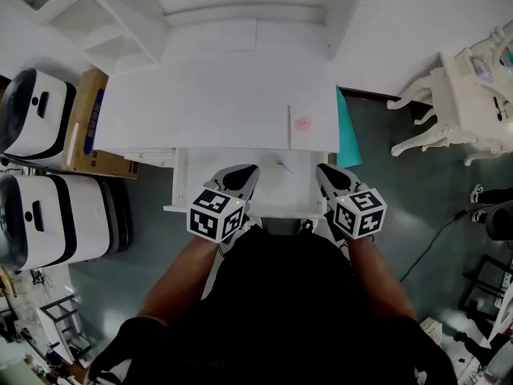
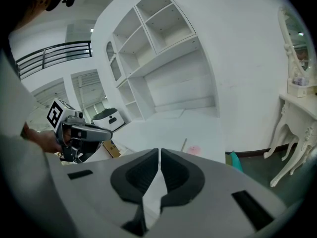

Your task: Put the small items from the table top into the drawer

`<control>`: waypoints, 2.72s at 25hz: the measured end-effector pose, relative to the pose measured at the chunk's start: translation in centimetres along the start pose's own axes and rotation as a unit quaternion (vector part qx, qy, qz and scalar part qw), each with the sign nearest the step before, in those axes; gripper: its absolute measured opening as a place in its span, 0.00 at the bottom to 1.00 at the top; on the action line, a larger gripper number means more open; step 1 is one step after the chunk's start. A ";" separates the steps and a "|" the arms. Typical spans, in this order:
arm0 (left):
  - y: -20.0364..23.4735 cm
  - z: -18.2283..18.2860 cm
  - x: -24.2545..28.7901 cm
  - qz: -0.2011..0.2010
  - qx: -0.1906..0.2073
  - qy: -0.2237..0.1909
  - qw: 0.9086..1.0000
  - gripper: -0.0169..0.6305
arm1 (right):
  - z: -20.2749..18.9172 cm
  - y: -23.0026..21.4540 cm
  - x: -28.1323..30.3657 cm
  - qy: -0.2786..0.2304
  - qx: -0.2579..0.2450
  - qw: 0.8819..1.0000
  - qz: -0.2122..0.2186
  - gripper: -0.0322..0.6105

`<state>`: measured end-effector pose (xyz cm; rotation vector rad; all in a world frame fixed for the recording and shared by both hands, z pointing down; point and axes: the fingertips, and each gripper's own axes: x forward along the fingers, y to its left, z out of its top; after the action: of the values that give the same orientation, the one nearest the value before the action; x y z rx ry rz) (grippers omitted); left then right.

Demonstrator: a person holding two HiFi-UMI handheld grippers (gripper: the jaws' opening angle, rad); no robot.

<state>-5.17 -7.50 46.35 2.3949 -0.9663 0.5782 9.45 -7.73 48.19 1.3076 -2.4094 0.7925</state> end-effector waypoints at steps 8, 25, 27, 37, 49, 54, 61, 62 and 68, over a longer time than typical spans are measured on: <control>-0.3 0.1 0.2 0.002 0.004 0.001 1.000 0.04 | -0.1 -0.2 -0.1 0.002 0.006 1.000 0.002 0.10; -0.4 -0.3 0.4 0.003 -0.001 0.003 1.000 0.04 | -0.9 -0.5 0.4 0.013 0.001 1.000 0.001 0.10; -0.3 -0.4 0.4 0.005 -0.002 0.005 1.000 0.04 | -0.9 -0.6 0.7 0.016 -0.002 1.000 0.002 0.10; 1.6 -2.2 0.8 0.022 -0.025 0.038 0.999 0.04 | -0.9 -3.4 4.0 0.044 -0.064 0.996 -0.036 0.10; 3.8 -3.0 0.2 0.048 -0.046 0.039 0.997 0.04 | -1.4 -8.4 12.0 0.095 -0.148 0.982 -0.068 0.11; 4.2 -3.3 -0.1 0.057 -0.058 0.042 0.996 0.04 | -2.4 -10.4 15.1 0.125 -0.141 0.979 -0.075 0.11; 5.4 -3.9 -1.0 0.076 -0.076 0.043 0.993 0.04 | -2.9 -12.1 18.4 0.151 -0.145 0.974 -0.082 0.19; 5.6 -4.1 -1.2 0.080 -0.078 0.043 0.993 0.04 | -3.0 -12.2 18.7 0.156 -0.149 0.973 -0.083 0.19; 6.3 -4.3 -2.0 0.094 -0.088 0.040 0.991 0.04 | -3.8 -12.5 20.2 0.181 -0.167 0.966 -0.084 0.19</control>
<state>-11.89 -7.94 50.40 2.1251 -1.1657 0.6249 8.85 -24.69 65.24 1.1045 -2.0068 0.4987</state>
